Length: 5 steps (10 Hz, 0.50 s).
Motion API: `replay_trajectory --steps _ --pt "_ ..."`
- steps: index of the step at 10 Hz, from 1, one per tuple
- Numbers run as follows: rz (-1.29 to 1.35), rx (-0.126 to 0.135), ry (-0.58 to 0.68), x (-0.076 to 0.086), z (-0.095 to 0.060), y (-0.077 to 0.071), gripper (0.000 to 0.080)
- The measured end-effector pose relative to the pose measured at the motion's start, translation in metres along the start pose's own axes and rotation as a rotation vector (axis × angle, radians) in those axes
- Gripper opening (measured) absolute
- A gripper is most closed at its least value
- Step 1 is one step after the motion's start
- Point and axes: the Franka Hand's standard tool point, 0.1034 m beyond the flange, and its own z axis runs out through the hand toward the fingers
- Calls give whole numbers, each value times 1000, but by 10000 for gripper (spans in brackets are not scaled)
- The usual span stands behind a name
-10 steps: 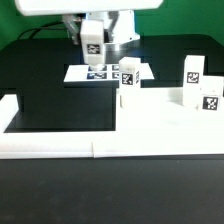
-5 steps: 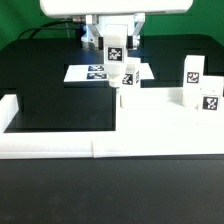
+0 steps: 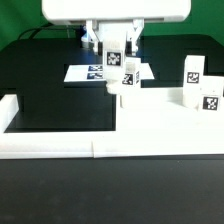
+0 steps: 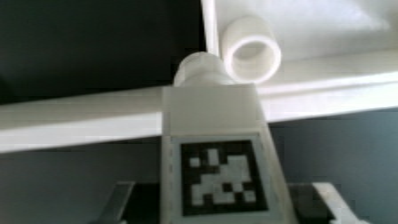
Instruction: Assemble square table
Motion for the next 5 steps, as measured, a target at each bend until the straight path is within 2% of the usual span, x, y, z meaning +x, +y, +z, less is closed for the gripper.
replay_trajectory --steps 3,5 --pt "-7 2 18 -4 28 -22 290" --pt "-13 5 28 3 31 -27 290"
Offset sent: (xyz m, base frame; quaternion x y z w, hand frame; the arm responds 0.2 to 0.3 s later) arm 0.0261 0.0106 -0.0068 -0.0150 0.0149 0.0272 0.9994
